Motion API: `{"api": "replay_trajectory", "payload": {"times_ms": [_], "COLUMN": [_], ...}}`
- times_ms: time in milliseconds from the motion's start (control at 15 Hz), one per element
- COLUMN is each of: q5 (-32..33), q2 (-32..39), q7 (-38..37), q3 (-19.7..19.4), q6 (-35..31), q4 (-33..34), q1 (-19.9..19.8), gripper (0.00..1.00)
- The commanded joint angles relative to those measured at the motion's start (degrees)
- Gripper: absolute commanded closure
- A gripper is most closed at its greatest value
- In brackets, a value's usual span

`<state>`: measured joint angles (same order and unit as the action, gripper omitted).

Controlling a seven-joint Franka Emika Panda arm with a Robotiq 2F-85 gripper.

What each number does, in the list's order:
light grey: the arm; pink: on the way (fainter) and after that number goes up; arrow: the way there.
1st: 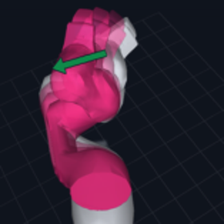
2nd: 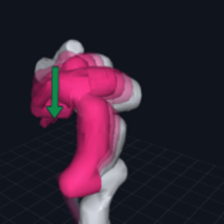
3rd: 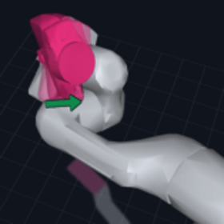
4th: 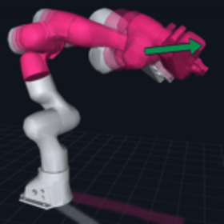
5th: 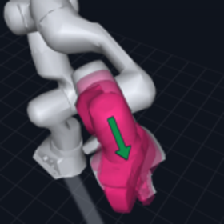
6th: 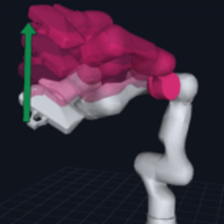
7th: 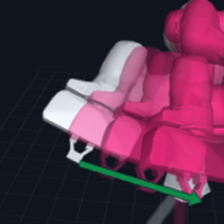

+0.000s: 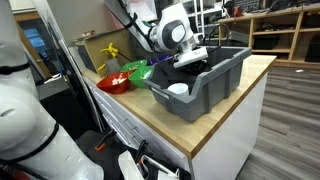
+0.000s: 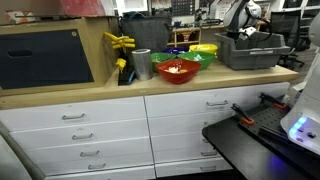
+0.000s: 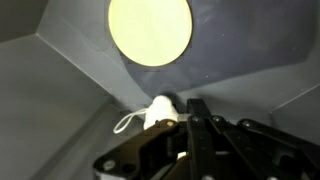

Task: Take a toy out of the grey tub

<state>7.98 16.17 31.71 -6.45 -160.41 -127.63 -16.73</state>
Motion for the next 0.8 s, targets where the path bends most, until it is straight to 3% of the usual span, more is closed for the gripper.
{"api": "replay_trajectory", "payload": {"times_ms": [0, 400, 467, 533, 733], "q5": [0.6, -0.6, -0.8, -1.7, -0.5], "q2": [-4.6, -9.5, -8.9, -8.4, -5.8], "q7": [3.2, 5.5, 5.5, 5.7, 4.7], "q3": [0.4, -0.1, -0.3, -0.3, -1.2], "q6": [-2.3, -2.5, -2.4, -2.2, -3.0], "q4": [-3.4, -5.5, -5.0, -4.7, -3.2], "q1": [-0.8, -0.2, -0.1, -0.2, -0.2], "gripper": [1.00, 1.00, 0.74, 0.73, 0.53]}}
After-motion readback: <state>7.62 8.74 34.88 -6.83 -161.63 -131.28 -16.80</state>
